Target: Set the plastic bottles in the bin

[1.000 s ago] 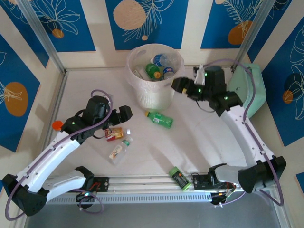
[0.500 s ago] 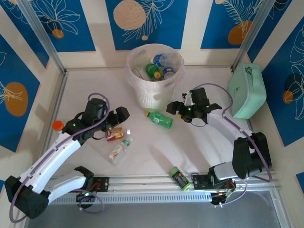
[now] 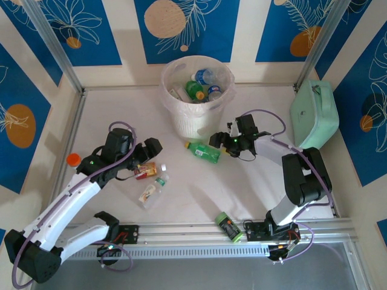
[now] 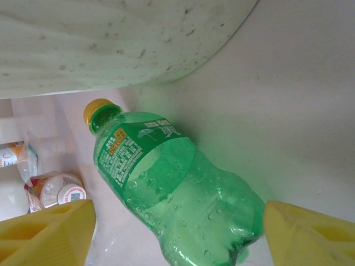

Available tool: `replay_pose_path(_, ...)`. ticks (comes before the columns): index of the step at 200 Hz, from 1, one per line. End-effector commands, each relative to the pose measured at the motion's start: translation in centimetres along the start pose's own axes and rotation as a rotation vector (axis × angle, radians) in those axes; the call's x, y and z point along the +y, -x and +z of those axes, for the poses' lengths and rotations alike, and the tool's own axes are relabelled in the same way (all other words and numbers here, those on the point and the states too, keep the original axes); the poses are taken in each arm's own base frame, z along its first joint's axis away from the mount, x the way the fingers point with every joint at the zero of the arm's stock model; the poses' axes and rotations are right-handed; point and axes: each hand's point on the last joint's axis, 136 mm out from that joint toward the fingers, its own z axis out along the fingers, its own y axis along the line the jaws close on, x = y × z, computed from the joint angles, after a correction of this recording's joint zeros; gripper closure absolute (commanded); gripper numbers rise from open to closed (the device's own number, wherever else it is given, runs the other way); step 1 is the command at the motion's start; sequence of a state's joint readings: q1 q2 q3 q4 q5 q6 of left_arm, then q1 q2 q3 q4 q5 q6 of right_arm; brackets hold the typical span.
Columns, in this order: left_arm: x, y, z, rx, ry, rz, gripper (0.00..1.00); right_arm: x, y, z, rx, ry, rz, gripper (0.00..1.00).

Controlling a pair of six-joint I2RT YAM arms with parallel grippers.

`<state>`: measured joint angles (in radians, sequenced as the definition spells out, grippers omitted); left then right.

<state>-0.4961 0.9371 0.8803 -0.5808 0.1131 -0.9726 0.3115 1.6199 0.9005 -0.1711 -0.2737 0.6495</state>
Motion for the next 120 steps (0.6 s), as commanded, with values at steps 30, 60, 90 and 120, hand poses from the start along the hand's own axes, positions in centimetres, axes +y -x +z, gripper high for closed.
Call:
replay_pose_path(30,0.6,-0.2,0.6,0.004,-0.018,-0.041,0.13,1.5,-3.5,1.3,0.080,-0.059,-0.125,0.22)
replay_pose_path(60,0.8,-0.3,0.7,0.006,-0.019,-0.041,0.13,2.1,-5.2,1.2,0.100,-0.112,-0.139,0.21)
replay_pose_path(90,1.0,-0.4,0.9,0.012,-0.022,-0.046,0.13,2.2,-5.9,2.0,0.096,-0.189,-0.187,0.14)
replay_pose_path(120,1.0,-0.3,0.7,0.012,-0.027,-0.049,0.13,2.1,-5.8,3.1,0.103,-0.248,-0.223,0.12)
